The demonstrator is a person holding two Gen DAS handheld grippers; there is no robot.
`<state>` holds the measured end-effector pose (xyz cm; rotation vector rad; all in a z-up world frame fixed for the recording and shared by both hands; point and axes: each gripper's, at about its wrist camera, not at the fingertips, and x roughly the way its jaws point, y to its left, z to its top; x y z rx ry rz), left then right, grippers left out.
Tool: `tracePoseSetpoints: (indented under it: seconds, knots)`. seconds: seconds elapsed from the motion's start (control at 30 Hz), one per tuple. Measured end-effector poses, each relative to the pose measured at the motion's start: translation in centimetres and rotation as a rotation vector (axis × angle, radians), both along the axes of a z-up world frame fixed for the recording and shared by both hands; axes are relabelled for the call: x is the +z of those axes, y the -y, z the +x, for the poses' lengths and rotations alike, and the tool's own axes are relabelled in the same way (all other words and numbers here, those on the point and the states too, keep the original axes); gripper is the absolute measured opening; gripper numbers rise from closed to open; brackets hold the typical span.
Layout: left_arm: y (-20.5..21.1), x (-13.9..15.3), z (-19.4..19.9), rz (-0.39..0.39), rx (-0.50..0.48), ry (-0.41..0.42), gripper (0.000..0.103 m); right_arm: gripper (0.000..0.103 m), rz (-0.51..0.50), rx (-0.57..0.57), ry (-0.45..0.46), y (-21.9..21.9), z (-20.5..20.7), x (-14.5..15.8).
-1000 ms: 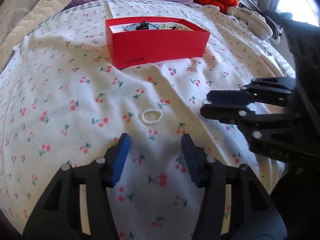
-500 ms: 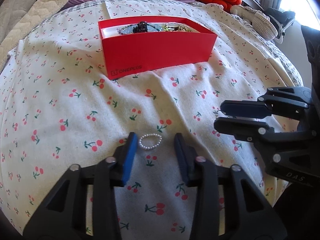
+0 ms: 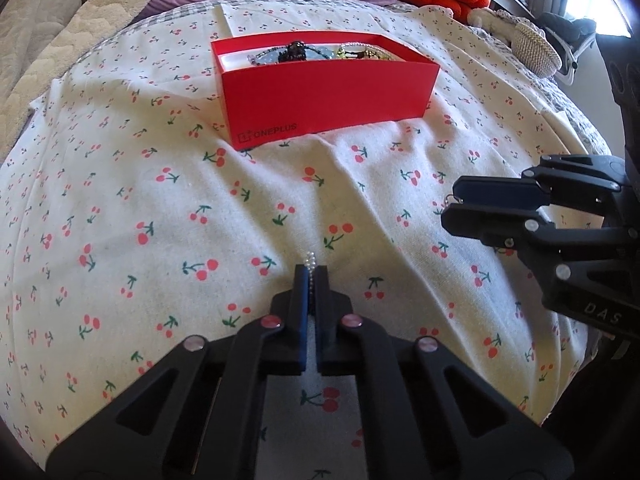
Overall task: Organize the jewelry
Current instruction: 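Grasp the white pearl bead ring with the left gripper while the right holds the hoop, then carry the hoop and pearl ring over the red box with both grippers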
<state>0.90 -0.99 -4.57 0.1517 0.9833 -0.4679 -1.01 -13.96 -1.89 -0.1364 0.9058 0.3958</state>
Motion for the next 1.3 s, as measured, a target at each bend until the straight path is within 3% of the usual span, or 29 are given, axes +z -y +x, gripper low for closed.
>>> tracePoseSetpoints:
  seconds: [0.33, 0.83, 1.3]
  knots:
    - [-0.2, 2.1, 0.6, -0.039, 0.020, 0.009, 0.003, 0.020, 0.016, -0.006, 0.020, 0.5, 0.6, 1.2]
    - [0.5, 7.0, 5.0, -0.095, 0.078, 0.065, 0.003, 0.020, 0.027, -0.057, 0.035, 1.7, 4.6, 4.7]
    - [1.6, 6.5, 11.0, -0.089, 0.146, 0.039, 0.003, 0.020, 0.075, -0.108, 0.011, 2.3, 10.4, 5.0]
